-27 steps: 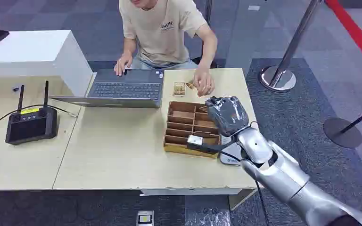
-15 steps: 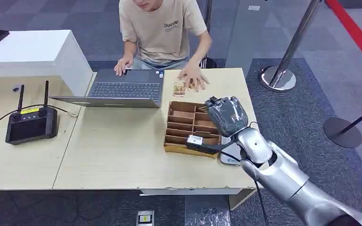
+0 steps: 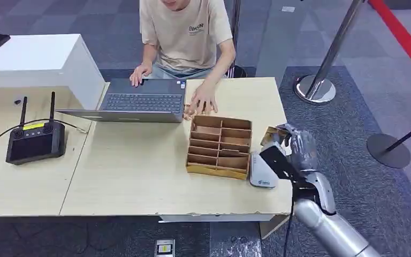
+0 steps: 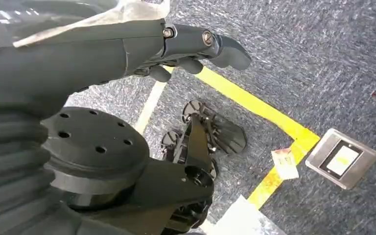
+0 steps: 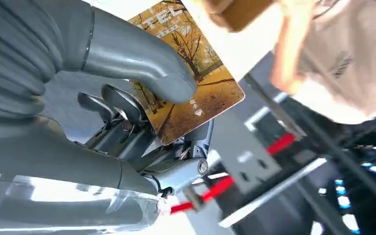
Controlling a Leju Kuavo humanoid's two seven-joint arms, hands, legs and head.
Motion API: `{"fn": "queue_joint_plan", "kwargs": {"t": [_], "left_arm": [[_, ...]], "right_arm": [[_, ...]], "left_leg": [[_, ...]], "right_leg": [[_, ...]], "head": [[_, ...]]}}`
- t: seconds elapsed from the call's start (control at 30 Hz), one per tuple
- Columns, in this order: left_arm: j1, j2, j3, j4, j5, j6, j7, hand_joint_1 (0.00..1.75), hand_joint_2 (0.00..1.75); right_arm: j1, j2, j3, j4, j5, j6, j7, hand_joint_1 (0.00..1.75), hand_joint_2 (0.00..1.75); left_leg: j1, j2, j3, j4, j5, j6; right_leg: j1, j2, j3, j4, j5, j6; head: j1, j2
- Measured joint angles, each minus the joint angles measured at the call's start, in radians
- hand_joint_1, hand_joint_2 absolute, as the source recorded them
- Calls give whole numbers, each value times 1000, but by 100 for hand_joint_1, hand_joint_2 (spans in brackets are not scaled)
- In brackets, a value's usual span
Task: Pass the card to the sensor for recognition and then transmit it.
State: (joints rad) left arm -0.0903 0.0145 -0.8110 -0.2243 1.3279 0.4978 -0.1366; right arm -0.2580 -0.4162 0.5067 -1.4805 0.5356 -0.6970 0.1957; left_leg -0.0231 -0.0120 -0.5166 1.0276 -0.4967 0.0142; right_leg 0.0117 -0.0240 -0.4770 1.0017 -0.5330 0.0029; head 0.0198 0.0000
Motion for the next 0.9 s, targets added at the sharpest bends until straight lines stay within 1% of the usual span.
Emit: {"fn": "queue_joint_plan", "kwargs": {"t": [0.13, 0.23, 0.33, 0.5, 0.6, 0.9], "left_arm": [[0, -3, 3, 0, 12, 8, -3, 0, 0], [-1, -4, 3, 0, 15, 18, -2, 0, 0], [-1, -4, 3, 0, 17, 20, -2, 0, 0], [-2, -4, 3, 0, 16, 20, -2, 0, 0], [-2, -5, 3, 0, 5, 18, 2, 0, 0], [-4, -5, 3, 0, 3, 17, 4, 0, 0]], "right_arm": [[109, 6, -77, -30, -42, 0, -41, 175, 175], [153, 11, -116, -31, -79, 0, -57, 175, 175], [176, 18, -137, -31, -96, 0, -63, 175, 175], [190, 26, -159, -30, -98, 1, -63, 175, 175], [185, 36, -163, -15, -39, 1, -51, 175, 175], [165, 65, -161, 47, -43, 1, -61, 175, 175]], "left_leg": [[0, 0, 0, 0, 0, 0], [0, 1, 0, 0, 0, 0], [0, 1, 0, 0, 0, 0], [0, 1, 0, 0, 0, 0], [0, 1, 0, 0, 0, 0], [0, 1, 0, 0, 0, 0]], "right_leg": [[0, 0, 0, 0, 0, 0], [0, 0, 0, 0, 0, 0], [0, 0, 0, 0, 0, 0], [0, 1, 0, 0, 0, 0], [0, 1, 0, 0, 0, 0], [0, 1, 0, 0, 0, 0]], "head": [[0, 0], [0, 0], [0, 0], [0, 0], [0, 0], [0, 0]]}}
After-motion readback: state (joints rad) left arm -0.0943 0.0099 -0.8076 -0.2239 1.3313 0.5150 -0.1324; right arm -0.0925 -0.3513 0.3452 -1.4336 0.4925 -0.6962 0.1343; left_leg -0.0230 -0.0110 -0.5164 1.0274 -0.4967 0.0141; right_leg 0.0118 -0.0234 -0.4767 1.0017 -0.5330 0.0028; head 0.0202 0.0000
